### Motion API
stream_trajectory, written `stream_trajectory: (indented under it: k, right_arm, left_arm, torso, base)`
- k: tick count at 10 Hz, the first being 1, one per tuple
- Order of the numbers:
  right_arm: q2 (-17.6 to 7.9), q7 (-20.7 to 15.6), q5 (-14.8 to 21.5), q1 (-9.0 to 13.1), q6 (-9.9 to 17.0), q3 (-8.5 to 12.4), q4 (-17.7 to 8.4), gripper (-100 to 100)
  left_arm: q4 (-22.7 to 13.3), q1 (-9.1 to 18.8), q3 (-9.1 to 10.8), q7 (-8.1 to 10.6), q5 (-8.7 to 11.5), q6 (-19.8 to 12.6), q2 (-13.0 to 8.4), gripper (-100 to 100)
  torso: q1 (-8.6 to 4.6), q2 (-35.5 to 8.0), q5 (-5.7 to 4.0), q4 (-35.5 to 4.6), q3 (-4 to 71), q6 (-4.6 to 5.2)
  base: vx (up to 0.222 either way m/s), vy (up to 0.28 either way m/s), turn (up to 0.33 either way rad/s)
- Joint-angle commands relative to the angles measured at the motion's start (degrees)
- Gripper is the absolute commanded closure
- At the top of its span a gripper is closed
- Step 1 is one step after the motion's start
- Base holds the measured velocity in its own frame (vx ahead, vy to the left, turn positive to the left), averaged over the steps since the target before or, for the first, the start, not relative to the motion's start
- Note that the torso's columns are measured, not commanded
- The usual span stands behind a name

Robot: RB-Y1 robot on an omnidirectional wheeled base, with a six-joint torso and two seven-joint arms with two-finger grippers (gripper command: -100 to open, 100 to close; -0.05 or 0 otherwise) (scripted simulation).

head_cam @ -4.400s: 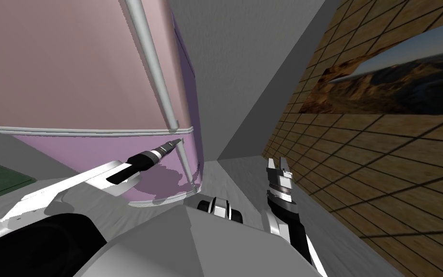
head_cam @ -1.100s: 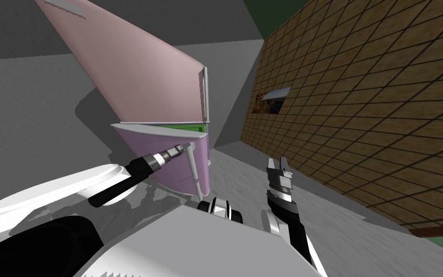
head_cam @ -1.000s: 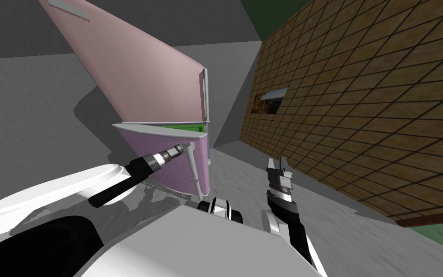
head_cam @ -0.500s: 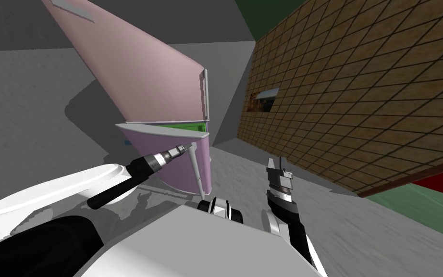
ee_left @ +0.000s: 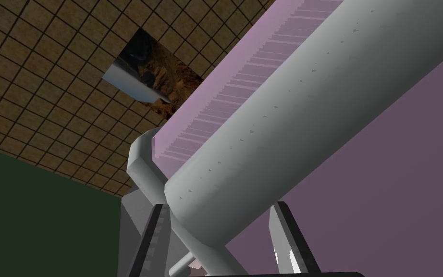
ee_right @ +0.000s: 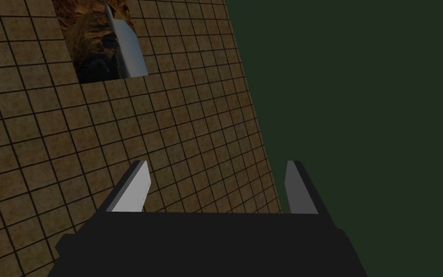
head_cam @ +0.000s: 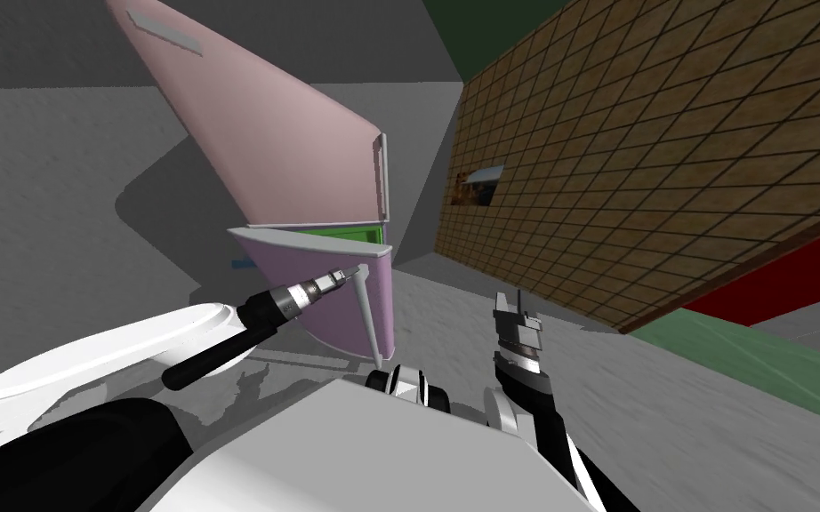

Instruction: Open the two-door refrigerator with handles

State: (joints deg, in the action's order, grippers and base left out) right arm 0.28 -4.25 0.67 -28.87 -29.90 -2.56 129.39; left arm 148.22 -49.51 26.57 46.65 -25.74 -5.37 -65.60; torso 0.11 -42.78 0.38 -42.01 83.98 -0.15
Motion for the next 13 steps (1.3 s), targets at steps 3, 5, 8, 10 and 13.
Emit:
stream_trajectory:
  k: [3, 5, 8, 10, 13]
  right_arm:
    - [0.01, 0.00, 0.00, 0.00, 0.00, -0.01, 0.00, 0]
    - [0.01, 0.00, 0.00, -0.01, 0.00, -0.01, 0.00, 0]
    - [0.01, 0.00, 0.00, -0.02, 0.00, -0.01, 0.00, 0]
    - [0.02, 0.00, 0.00, -0.03, -0.01, -0.01, 0.00, 0]
    - [0.01, 0.00, 0.00, -0.03, -0.01, -0.01, 0.00, 0]
  left_arm:
    - [0.88, -0.33, -2.39, 0.96, -1.53, 2.67, -0.81, 100]
    - [1.26, -0.20, -2.92, 1.36, -2.14, 3.30, -1.09, 100]
    - [1.35, -0.38, 2.08, 5.21, -2.73, 0.55, -3.57, -100]
    - [1.36, -0.93, 3.85, 7.83, -3.07, 0.05, -5.02, -100]
    - [1.38, -2.03, 7.39, 12.12, -3.76, -0.97, -7.94, -100]
  torso:
    - [0.16, -0.06, 0.13, 0.10, -0.12, -0.16]
    - [0.07, -0.08, 0.10, 0.09, -0.15, -0.19]
    - [-0.25, 0.21, -0.20, -0.08, 0.16, 0.01]
    - [-0.28, 0.86, -0.42, -0.12, 0.82, 0.17]
    - [-0.07, 0.46, -0.36, -0.29, 0.56, 0.15]
  base:
    - [-0.215, 0.131, -0.104]
    - [-0.181, 0.085, -0.068]
    - [-0.090, 0.036, 0.003]
    - [0.015, -0.013, 0.017]
    - [0.003, -0.009, 0.025]
